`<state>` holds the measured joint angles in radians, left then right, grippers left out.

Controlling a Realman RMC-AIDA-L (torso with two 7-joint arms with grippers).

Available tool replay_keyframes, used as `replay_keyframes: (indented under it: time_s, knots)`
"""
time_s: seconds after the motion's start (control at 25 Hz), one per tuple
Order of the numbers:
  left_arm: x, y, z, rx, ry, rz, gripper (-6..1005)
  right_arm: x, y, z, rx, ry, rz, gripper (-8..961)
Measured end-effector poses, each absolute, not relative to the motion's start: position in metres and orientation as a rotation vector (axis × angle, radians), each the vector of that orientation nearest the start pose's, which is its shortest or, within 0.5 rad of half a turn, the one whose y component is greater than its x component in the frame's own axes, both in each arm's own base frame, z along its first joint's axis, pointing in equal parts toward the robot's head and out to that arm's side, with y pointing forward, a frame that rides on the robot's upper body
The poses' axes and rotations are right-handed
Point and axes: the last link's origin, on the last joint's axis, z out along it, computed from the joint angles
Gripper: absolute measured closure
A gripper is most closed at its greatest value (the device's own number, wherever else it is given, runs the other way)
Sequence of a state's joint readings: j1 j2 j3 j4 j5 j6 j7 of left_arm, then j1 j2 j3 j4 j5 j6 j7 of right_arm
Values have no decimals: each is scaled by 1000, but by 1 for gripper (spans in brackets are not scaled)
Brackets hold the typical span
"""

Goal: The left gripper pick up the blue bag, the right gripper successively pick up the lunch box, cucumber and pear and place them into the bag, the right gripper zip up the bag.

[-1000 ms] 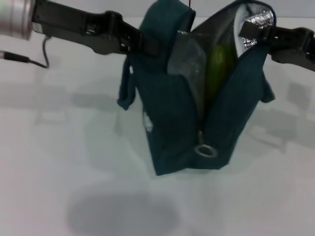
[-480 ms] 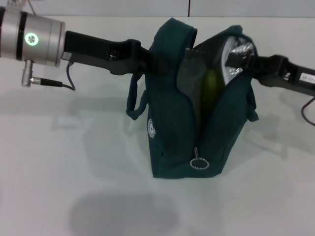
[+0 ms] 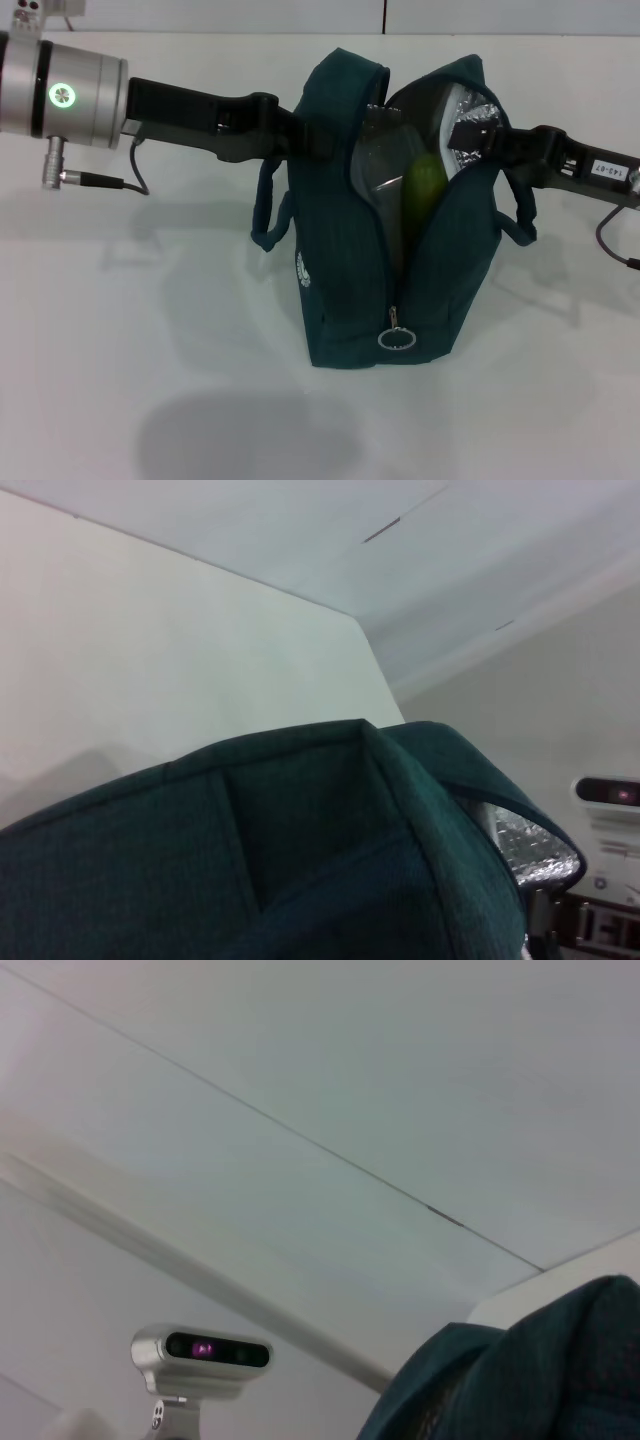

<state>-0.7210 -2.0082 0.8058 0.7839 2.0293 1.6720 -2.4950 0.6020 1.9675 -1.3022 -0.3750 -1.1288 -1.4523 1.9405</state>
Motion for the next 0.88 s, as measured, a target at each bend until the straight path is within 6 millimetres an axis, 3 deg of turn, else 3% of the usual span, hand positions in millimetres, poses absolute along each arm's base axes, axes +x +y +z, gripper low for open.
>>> replay_keyframes:
  time_s: [0.24, 0.68, 0.88]
  knots:
    - [-186, 372, 29, -2628, -1760, -603, 959, 211, 346, -2, -2484, 1528, 1391, 934]
    - [-187, 373, 28, -2622, -1760, -605, 959, 223, 322, 21, -2489, 1417, 1556, 574]
    - [-187, 373, 29, -2613, -1760, -613, 959, 242, 299, 27, -2522, 1298, 1547, 313]
